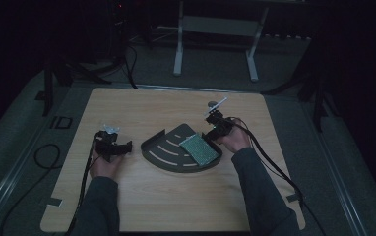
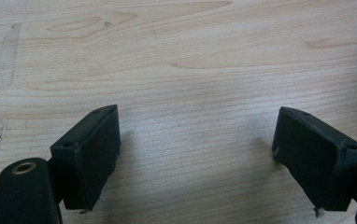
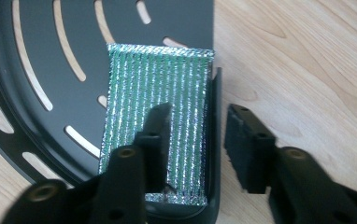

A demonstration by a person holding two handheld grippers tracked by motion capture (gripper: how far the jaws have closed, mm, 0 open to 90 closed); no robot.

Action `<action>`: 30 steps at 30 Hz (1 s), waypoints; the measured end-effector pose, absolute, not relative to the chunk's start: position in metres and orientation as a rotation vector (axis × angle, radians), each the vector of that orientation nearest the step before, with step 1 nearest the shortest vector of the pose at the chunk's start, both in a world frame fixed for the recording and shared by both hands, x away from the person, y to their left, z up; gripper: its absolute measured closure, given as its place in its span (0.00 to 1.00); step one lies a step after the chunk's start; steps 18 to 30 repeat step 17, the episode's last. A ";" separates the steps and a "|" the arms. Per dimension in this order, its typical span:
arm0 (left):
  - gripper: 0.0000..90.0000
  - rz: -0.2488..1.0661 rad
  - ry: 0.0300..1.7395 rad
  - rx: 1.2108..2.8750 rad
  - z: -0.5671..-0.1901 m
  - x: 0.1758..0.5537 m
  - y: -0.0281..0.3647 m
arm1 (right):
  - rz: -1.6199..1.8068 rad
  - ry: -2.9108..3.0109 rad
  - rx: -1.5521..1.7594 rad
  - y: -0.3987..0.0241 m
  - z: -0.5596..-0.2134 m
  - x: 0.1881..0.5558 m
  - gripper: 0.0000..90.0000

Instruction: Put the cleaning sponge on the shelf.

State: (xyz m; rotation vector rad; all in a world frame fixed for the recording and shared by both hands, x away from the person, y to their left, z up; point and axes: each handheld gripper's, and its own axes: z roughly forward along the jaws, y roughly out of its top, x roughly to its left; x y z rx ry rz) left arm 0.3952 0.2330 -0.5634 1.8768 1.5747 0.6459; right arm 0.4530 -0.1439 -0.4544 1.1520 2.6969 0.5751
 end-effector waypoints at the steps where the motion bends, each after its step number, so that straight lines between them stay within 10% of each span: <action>1: 0.18 0.646 1.575 1.878 -0.563 0.395 0.233 | 0.600 2.680 1.204 -0.152 -0.454 0.454 0.59; 30: 0.18 0.646 1.574 1.878 -0.563 0.395 0.233 | 0.685 2.505 1.212 -0.202 -0.466 0.406 0.42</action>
